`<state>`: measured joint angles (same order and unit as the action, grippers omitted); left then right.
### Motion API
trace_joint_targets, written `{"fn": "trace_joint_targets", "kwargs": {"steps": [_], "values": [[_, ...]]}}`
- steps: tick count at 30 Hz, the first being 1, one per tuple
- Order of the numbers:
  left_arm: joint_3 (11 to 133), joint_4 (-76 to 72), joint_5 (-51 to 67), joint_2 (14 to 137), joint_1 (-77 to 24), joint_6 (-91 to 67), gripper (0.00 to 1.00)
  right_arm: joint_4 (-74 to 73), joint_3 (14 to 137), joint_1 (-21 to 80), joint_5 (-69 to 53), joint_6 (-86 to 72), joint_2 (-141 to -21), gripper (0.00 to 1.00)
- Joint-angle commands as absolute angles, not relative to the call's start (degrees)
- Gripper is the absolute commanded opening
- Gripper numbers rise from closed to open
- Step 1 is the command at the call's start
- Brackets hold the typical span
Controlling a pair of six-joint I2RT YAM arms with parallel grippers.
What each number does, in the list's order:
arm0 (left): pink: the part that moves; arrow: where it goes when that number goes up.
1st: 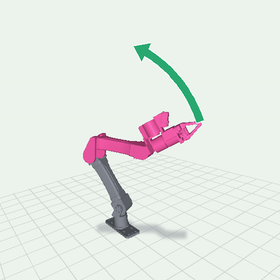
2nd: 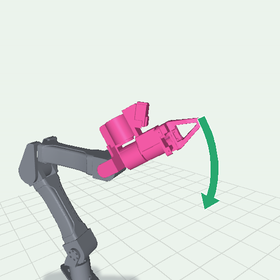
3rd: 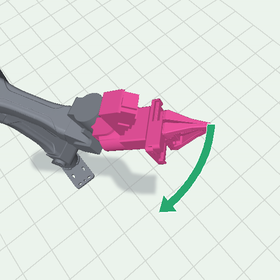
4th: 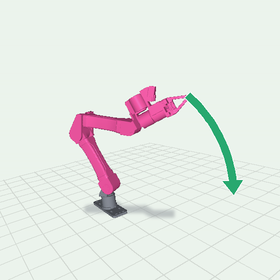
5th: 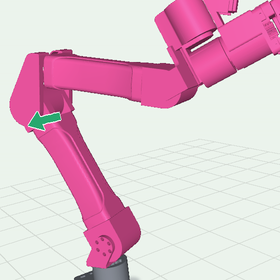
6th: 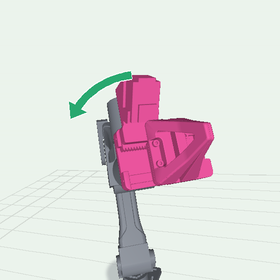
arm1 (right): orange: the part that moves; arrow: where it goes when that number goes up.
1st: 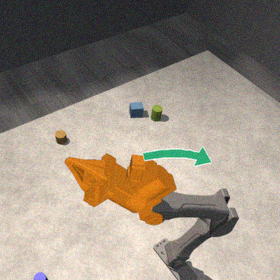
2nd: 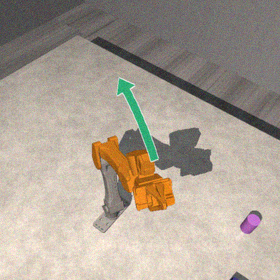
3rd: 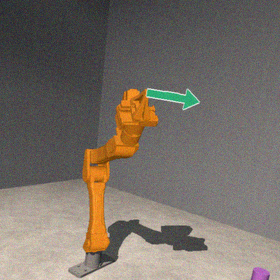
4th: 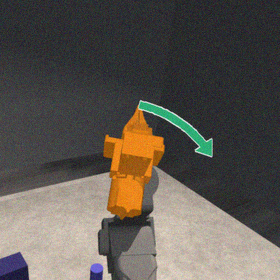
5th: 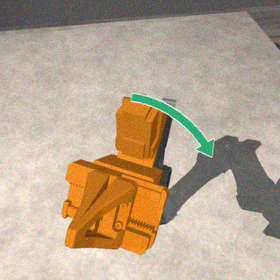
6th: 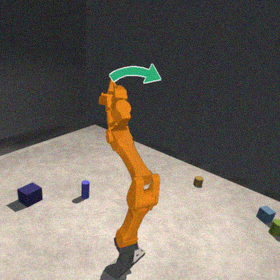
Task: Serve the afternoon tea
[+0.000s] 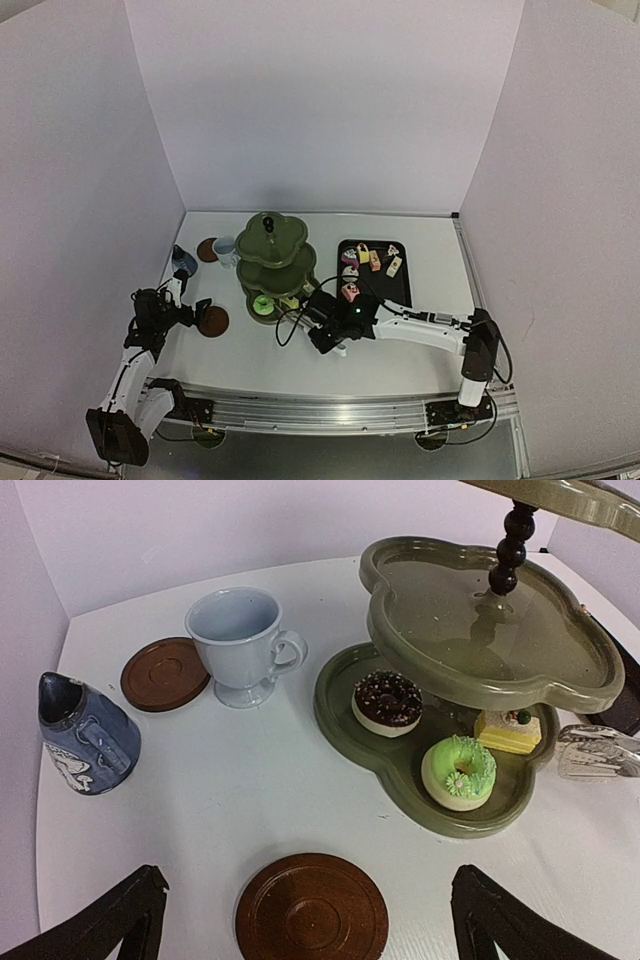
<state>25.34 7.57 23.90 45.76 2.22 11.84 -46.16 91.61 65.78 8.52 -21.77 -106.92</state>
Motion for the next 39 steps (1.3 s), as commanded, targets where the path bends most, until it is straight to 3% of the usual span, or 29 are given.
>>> {"fn": "trace_joint_targets", "kwargs": {"steps": [1, 14, 39], "values": [[26.0, 7.6, 24.9, 45.6, 2.5, 12.1, 1.0, -50.6, 89.9, 65.8, 10.2, -23.4, -99.3, 0.27], [25.9, 7.3, 25.1, 46.3, 2.5, 12.1, 1.0, -64.3, 80.1, 62.0, 19.8, -31.7, -88.5, 0.25], [26.0, 7.7, 24.7, 45.5, 2.5, 12.5, 1.0, -56.4, 75.9, 51.0, 14.5, -24.6, -92.0, 0.29]]}}
